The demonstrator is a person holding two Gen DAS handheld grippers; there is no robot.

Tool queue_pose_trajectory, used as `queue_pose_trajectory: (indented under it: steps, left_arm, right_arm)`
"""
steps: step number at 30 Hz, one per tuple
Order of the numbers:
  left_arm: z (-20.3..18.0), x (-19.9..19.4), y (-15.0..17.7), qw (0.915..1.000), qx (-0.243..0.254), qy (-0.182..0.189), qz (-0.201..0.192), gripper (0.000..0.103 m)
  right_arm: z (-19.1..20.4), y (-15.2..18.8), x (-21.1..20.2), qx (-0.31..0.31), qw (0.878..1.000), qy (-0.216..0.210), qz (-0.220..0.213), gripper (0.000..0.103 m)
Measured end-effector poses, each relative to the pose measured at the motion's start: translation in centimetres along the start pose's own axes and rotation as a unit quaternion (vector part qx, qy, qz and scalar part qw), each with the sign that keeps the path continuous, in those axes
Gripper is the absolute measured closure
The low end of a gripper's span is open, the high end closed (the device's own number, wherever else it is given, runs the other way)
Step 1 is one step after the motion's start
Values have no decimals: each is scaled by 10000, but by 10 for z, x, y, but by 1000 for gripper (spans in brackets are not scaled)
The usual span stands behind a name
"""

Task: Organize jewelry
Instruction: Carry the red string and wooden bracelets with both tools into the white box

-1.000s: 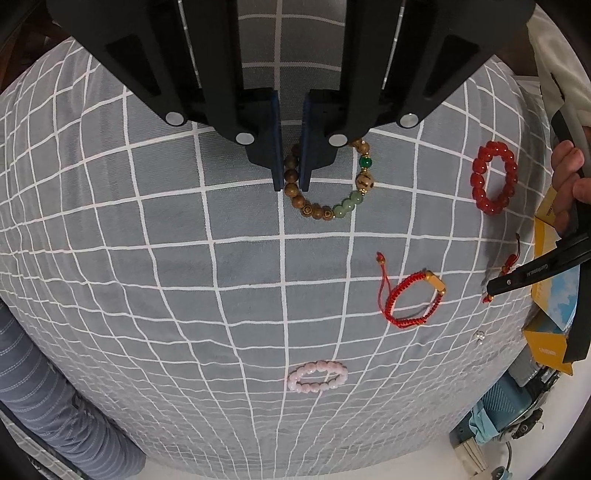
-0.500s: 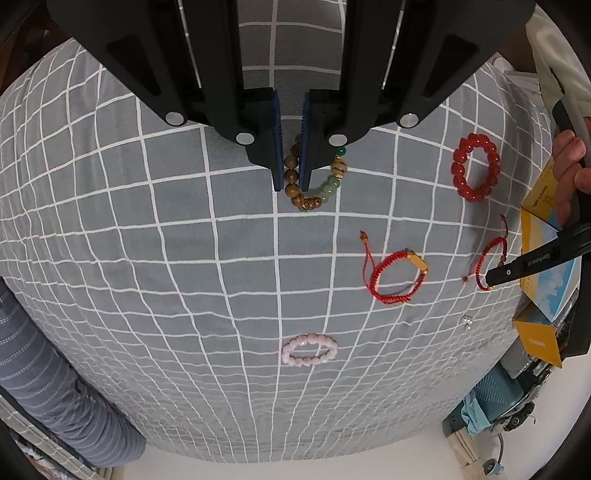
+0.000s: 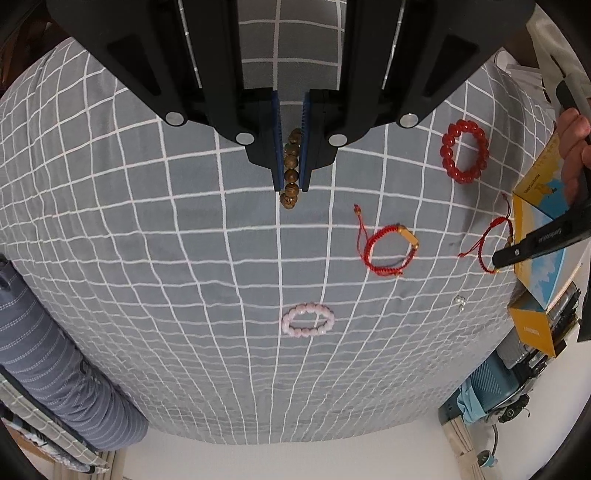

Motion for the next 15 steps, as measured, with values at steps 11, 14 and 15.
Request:
queue_pose_trajectory:
  steps: [11,14,15]
  left_arm:
    - [-3,-24,2,9999,-23,-69,-88,95]
    - [-3,-32,2,9999,-29,-126,-114,95]
    - [-3,-35,2,9998,-31,-144,-127,95]
  right_arm:
    - [15,-21,-17,-120,9994,-125,-287,96]
    - [22,-28,-20,-166,9991,-170,-356,96]
    - [25,-30,-21,-184,9989,-190,-375,96]
Point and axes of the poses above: each gripper's, at about its wrist camera, not at the fingertips, and x roughly the way its jaws point, z to its left, y to its underside, the point moved 1 cm from there along x, roughly the way its jaws point, and after that the axes turned 12 degrees about x, right-handed, at the moved point
